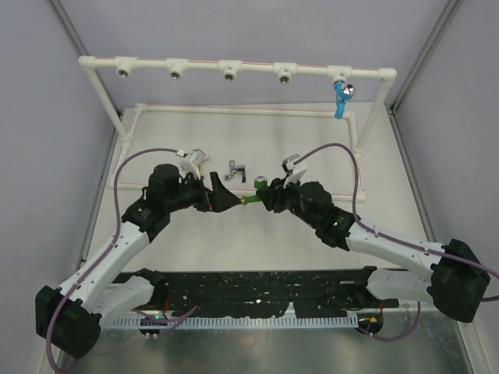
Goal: Install the water faucets
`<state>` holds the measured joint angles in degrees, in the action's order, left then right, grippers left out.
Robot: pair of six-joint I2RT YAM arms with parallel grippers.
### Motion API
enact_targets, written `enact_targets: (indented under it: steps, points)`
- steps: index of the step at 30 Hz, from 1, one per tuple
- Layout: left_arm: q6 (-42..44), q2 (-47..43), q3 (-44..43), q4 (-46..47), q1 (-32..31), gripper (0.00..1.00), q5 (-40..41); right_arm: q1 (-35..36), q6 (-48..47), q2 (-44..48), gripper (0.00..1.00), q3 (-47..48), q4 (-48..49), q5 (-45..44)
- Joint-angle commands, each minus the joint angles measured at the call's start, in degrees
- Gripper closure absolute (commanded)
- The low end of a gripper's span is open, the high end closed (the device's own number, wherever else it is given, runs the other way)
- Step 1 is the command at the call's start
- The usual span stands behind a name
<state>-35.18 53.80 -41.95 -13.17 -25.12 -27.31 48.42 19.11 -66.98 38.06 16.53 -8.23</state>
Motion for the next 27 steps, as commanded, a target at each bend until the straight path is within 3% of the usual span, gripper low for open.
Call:
enact_targets:
  steps: [1,7,14,18,20,21,22,23,24,25,27]
  points:
    - [-0.9,2.3,-3.6,6.8,-2.8,0.00,-5.8,2.8,0.7,5.2,0.90,-3.0,6.7,0.4]
    - [0.1,4.8,-3.7,6.6,-7.2,0.01,-3.1,4.1,1.4,8.4,0.90,-5.5,9.1,0.4]
    - [1.4,7.9,-5.2,6.0,-9.8,0.25,-4.0,4.3,1.8,10.0,0.90,-6.2,9.7,0.3]
    - [3.0,8.8,-6.2,5.5,-10.7,0.49,-4.0,4.6,2.0,10.2,0.90,-6.4,9.9,0.5]
    - [4.0,8.4,-6.4,5.5,-10.6,0.73,-3.9,4.6,2.1,10.3,0.89,-6.5,10.1,0.7]
    - [4.9,8.2,-6.5,5.5,-10.7,0.96,-3.9,4.5,2.0,10.5,0.88,-6.5,10.0,1.0]
    - [6.2,7.8,-6.6,4.8,-10.6,1.00,-4.2,4.6,1.9,10.6,0.79,-6.5,9.8,1.2]
    - [8.0,7.5,-7.1,3.2,-10.7,1.00,-4.2,4.6,1.3,11.0,0.57,-6.5,9.7,2.1]
    - [10.2,6.8,-7.8,1.1,-10.6,1.00,-3.9,4.5,0.1,11.8,0.46,-6.3,9.4,2.9]
    - [12.0,6.1,-8.3,-1.5,-10.7,1.00,-3.2,4.5,-0.6,12.4,0.26,-6.2,8.5,4.0]
    - [15.6,3.6,-8.2,-4.7,-10.2,1.00,-2.4,3.8,-3.7,14.1,0.12,-5.1,5.4,9.3]
